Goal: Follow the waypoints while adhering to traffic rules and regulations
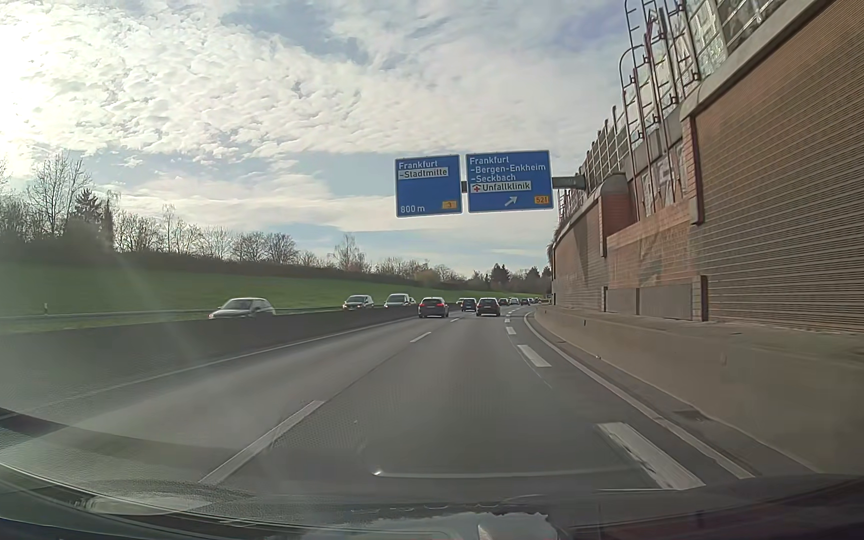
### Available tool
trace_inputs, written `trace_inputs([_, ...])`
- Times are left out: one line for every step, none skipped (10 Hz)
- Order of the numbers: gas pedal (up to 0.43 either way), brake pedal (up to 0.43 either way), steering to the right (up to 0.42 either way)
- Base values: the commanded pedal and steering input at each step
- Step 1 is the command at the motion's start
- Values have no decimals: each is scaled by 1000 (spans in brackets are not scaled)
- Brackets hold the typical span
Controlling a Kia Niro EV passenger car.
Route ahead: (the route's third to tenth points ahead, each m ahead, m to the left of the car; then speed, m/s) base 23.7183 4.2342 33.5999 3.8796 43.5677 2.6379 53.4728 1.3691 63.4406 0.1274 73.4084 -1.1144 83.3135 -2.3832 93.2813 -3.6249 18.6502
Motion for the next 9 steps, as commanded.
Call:
trace_inputs([209,0,4])
trace_inputs([209,0,4])
trace_inputs([209,0,3])
trace_inputs([209,0,3])
trace_inputs([209,0,3])
trace_inputs([209,0,3])
trace_inputs([209,0,3])
trace_inputs([209,0,9])
trace_inputs([209,0,13])
